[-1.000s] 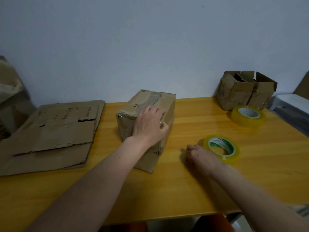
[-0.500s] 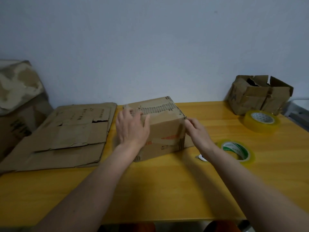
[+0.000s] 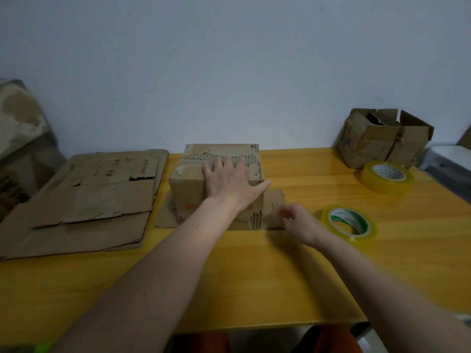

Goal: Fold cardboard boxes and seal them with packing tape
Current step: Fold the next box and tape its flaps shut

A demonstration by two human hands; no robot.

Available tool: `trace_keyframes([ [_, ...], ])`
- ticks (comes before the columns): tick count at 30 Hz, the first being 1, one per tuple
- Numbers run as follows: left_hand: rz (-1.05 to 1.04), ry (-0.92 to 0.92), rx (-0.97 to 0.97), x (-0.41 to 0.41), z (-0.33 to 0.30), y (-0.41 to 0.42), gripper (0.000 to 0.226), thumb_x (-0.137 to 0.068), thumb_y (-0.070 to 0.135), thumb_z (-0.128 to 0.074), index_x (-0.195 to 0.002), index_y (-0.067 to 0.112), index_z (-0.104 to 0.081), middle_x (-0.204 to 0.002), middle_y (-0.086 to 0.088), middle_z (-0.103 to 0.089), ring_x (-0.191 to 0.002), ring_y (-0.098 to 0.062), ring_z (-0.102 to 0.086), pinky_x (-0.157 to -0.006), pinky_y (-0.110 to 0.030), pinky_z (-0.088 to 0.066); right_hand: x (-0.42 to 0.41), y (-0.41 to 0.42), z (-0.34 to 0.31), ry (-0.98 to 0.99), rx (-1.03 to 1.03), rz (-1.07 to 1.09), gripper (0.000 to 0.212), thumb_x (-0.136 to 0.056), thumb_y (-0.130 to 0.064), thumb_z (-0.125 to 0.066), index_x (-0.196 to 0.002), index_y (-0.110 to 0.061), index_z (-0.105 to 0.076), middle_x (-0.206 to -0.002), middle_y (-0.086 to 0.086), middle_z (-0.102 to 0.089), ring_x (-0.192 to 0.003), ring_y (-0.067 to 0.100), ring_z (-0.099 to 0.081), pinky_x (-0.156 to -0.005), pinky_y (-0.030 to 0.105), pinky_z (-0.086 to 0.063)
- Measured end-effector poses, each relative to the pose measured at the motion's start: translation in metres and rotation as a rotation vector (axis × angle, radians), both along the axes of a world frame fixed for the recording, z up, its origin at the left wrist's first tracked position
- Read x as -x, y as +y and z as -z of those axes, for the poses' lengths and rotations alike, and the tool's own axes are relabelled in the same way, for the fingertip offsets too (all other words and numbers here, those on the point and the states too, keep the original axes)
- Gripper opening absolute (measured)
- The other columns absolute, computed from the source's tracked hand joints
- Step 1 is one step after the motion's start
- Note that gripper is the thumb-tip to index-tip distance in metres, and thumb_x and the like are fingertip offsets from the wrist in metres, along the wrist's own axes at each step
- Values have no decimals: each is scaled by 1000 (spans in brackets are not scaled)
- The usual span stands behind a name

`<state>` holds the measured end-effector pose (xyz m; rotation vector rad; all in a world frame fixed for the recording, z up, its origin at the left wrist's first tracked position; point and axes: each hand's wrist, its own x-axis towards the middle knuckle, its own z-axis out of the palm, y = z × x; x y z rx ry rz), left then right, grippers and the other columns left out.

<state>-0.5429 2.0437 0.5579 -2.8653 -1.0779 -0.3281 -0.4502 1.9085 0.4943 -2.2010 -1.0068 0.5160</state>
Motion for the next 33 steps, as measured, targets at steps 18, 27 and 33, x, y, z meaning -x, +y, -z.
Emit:
trace_keyframes([
  [18, 293, -379, 117, 38, 5, 31, 16, -90, 11, -52, -104, 18, -55, -104, 3, -59, -94, -17, -54, -79, -37, -51, -16, -27, 28, -558, 272, -144, 18, -90, -2, -42, -87, -20, -43, -95, 1, -37, -98, 27, -50, -79, 38, -42],
  [27, 380, -437, -138, 39, 24, 24, 33, -87, 27, -68, -118, 16, -61, -116, -3, -58, -107, -21, -54, -93, -34, -40, -22, -43, 19, -503, 88, -10, 26, -89, -2, -57, -113, -12, -57, -129, 4, -45, -121, 21, -44, -100, 30, -38],
  [33, 234, -321, -238, 31, 62, 2, 88, -78, 26, -72, -149, 4, -25, -153, -16, -31, -144, -30, -24, -121, -41, 4, -47, -80, 14, -485, 35, 242, 24, -87, 1, -53, -109, -5, -61, -118, 14, -53, -115, 32, -47, -86, 34, -38],
])
